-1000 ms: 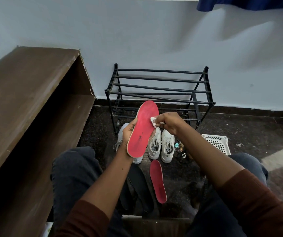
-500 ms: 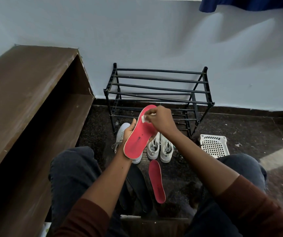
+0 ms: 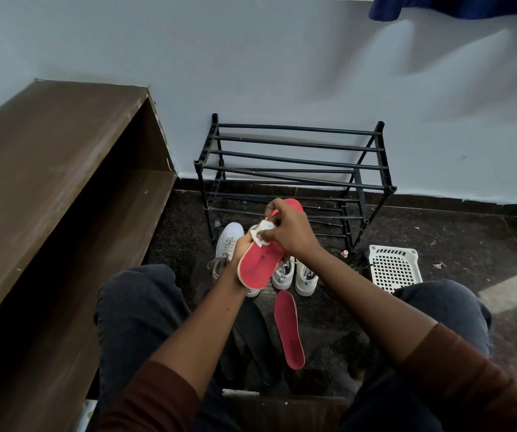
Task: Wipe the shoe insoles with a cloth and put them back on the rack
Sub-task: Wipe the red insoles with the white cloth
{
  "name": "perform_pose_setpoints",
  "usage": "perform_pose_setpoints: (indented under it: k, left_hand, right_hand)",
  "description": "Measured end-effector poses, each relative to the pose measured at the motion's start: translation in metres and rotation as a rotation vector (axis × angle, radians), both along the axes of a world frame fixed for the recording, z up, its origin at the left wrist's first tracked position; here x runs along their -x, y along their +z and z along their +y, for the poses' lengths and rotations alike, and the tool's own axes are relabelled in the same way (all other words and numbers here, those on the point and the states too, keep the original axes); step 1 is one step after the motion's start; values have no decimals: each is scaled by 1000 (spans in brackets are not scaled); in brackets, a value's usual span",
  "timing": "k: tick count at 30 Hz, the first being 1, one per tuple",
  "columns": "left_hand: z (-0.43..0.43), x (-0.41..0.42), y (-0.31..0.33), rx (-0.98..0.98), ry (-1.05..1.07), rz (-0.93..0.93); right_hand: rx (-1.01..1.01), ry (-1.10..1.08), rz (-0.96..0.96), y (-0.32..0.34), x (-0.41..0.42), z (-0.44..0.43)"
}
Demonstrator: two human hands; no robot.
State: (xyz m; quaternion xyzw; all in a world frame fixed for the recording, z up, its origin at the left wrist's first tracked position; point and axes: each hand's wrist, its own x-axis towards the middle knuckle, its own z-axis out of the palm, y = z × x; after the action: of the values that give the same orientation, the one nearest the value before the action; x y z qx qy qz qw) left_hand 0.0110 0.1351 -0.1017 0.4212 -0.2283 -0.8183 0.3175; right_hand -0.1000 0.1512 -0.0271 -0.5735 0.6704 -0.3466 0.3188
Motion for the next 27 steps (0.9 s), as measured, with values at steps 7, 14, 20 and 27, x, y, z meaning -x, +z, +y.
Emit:
perform_pose_setpoints:
  k: [7, 14, 20, 27]
  left_hand:
    - [-4, 7, -5, 39, -12, 62]
    - [-4, 11, 16, 54, 4, -25]
    - [1, -3, 7, 122, -182, 250]
    - [-8, 12, 8, 20, -104, 349]
  right_hand:
    - [46, -190, 74, -4, 18, -10]
    - [-97, 50, -159, -5, 5, 5]
    - [-181, 174, -317, -4, -6, 18]
    - [-21, -194, -68, -11, 15, 1]
